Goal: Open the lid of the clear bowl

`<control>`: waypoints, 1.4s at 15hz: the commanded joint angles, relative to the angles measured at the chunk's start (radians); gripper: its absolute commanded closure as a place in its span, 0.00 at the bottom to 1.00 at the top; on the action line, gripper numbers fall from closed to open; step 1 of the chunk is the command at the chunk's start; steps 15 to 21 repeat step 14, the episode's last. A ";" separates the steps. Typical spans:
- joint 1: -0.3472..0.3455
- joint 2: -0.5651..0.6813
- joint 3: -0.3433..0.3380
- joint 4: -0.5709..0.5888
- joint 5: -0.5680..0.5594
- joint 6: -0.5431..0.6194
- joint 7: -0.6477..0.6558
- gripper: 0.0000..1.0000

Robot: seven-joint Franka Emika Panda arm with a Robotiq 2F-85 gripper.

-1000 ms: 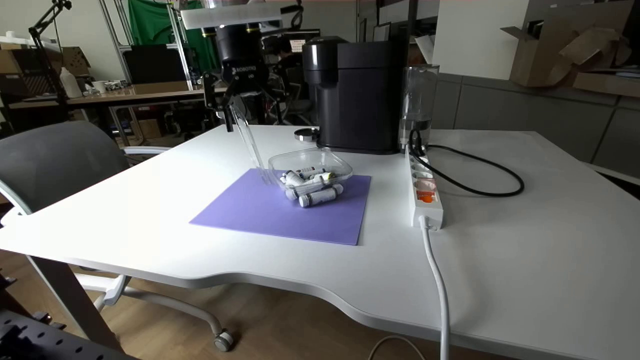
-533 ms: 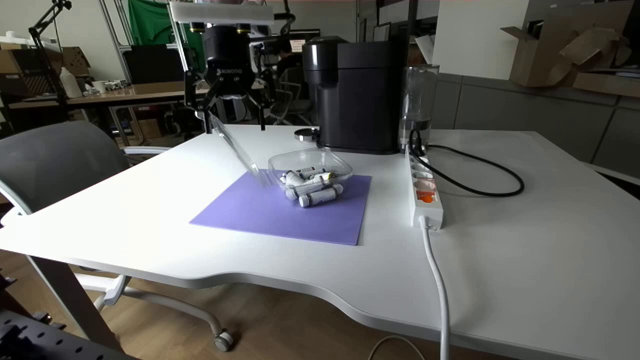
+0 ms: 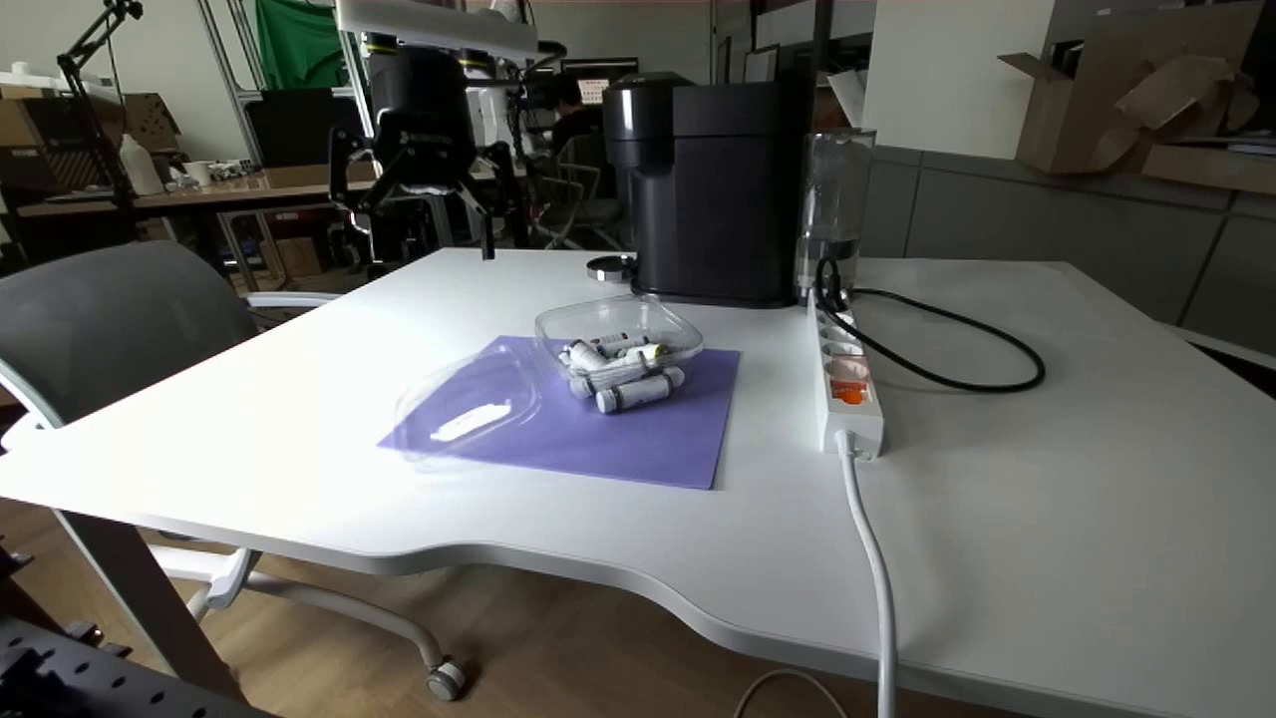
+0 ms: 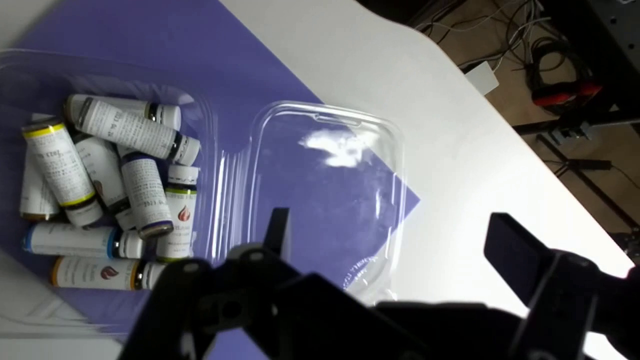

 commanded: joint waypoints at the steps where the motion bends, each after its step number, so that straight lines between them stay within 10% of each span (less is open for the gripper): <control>1: -0.007 -0.020 0.003 0.000 0.005 -0.011 -0.063 0.00; 6: -0.013 -0.017 -0.048 -0.029 -0.072 0.233 0.065 0.00; 21: -0.019 0.003 -0.041 -0.008 -0.051 0.216 0.029 0.00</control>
